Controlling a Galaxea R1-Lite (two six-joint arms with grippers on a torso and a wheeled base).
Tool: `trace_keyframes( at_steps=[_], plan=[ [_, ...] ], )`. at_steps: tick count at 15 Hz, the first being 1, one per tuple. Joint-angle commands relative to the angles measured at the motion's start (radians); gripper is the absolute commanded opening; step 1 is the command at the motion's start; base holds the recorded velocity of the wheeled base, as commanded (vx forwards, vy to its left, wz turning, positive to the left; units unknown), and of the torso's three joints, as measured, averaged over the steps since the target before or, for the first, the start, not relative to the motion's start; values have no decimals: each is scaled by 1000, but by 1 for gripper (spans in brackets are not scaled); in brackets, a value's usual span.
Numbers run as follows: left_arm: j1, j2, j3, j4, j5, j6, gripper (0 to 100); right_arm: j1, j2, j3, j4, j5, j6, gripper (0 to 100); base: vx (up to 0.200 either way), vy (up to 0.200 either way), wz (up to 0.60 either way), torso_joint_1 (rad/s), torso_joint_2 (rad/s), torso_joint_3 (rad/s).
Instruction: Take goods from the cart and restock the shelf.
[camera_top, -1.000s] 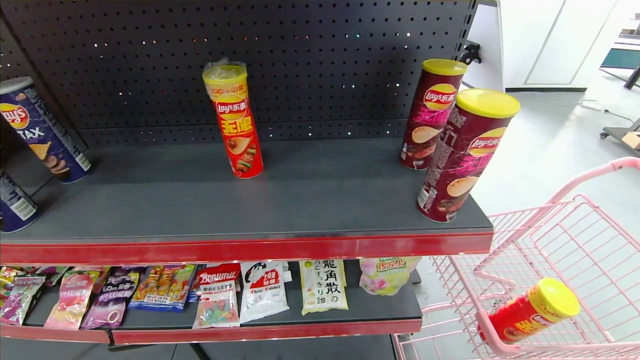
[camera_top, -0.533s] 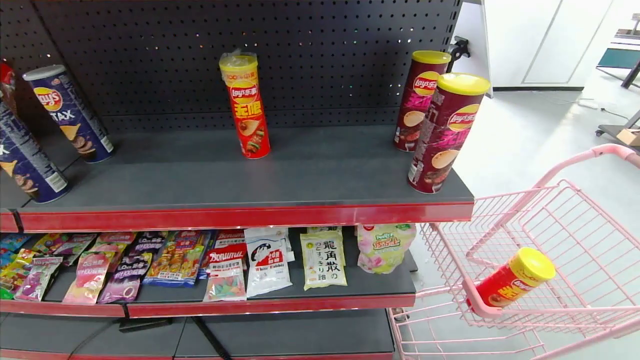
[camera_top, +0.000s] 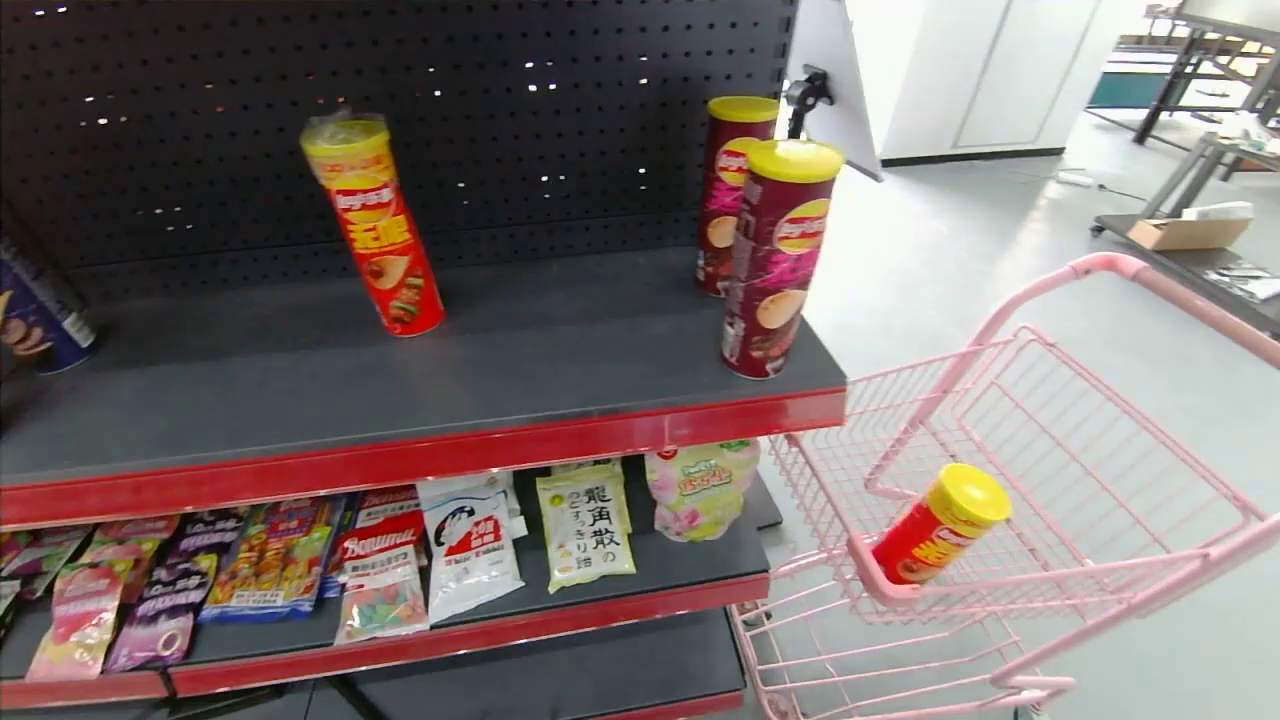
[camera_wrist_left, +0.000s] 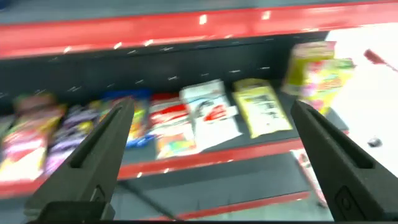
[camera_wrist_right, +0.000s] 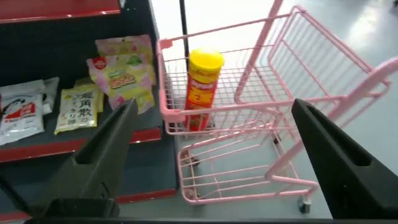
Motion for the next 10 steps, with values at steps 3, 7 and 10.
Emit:
trace_keyframes(
  at_steps=[3,7,10],
  plan=[
    [0,1,0,0,0,0,100,-1,0,0,0,0,0,100,0,0,-600,2,2,2],
    [0,1,-2,0,0,0,100,-1,0,0,0,0,-2,100,0,0,0,0,0,0],
    [-2,1,0,0,0,0,100,-1,0,0,0,0,0,100,0,0,0,0,0,0]
  ],
)
